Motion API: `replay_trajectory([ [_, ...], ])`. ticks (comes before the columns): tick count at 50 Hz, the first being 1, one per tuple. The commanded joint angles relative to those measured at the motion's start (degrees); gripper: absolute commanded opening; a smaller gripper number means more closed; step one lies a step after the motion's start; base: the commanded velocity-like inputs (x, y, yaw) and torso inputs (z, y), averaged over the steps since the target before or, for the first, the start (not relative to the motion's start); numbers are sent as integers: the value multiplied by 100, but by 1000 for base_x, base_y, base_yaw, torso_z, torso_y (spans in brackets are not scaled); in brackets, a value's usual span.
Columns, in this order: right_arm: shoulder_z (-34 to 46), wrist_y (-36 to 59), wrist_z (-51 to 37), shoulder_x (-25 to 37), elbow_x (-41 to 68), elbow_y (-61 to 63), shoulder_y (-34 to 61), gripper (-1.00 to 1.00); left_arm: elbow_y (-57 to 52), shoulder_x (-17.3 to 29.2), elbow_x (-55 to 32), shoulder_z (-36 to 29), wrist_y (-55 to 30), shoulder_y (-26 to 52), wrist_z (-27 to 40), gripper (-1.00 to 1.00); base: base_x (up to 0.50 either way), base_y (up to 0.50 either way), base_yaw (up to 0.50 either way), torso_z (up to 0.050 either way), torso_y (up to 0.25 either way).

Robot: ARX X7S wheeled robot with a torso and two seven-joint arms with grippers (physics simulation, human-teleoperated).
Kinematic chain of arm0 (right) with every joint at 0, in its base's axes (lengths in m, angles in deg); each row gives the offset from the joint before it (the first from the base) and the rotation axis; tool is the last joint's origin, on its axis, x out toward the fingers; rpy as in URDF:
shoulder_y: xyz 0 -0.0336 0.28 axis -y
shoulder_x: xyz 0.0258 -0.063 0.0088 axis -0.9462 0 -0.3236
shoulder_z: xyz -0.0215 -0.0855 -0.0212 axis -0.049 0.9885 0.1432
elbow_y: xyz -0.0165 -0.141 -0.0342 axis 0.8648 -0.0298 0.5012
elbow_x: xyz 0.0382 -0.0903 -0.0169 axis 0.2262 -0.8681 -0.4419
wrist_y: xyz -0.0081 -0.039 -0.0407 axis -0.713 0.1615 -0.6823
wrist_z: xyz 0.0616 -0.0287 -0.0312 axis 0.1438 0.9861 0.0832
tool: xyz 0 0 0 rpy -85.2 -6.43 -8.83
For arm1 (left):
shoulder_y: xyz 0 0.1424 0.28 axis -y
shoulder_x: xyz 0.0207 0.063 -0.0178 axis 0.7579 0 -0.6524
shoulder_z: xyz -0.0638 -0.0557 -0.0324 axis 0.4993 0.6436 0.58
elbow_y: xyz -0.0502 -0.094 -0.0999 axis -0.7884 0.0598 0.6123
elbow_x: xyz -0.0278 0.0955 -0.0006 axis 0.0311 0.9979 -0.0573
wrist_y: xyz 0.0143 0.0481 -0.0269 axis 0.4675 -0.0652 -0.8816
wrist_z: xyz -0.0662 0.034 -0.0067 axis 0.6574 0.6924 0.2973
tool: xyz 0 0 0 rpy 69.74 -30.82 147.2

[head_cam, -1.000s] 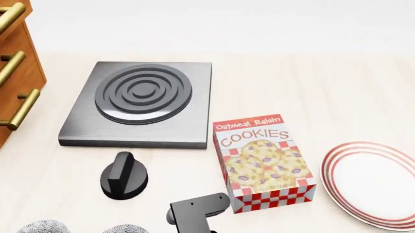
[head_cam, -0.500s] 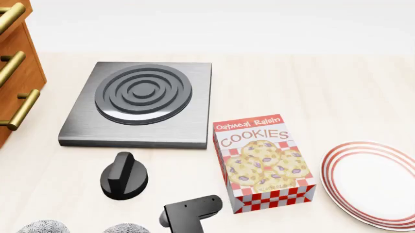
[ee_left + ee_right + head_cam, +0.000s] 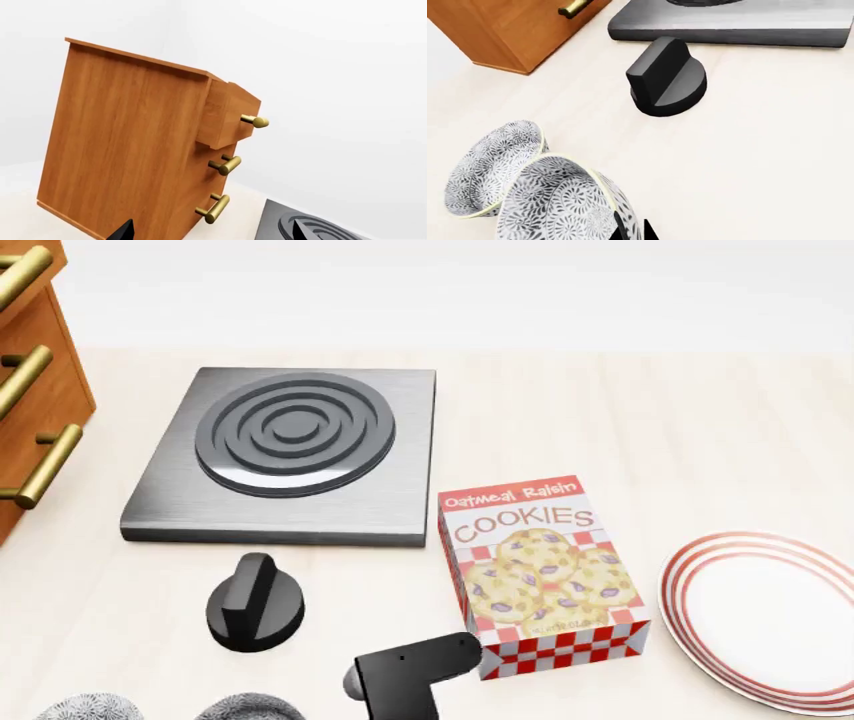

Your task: Pick the akita bowl from table center and place it on the plate.

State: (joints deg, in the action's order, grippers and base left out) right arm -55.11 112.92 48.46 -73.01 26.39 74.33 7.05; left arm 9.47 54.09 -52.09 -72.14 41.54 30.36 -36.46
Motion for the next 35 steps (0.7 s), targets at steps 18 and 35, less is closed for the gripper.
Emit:
replay_trajectory([
  [18, -1456, -683, -983, 1264, 329, 3894, -514, -100, -54, 83, 11, -93, -45, 59, 101, 100, 0, 0, 0, 0, 0],
  [35, -2189, -894, -1962, 2062, -855, 4625, -214, -100, -64, 108, -5, -101, 38, 4, 103, 100, 0, 0, 0, 0, 0],
])
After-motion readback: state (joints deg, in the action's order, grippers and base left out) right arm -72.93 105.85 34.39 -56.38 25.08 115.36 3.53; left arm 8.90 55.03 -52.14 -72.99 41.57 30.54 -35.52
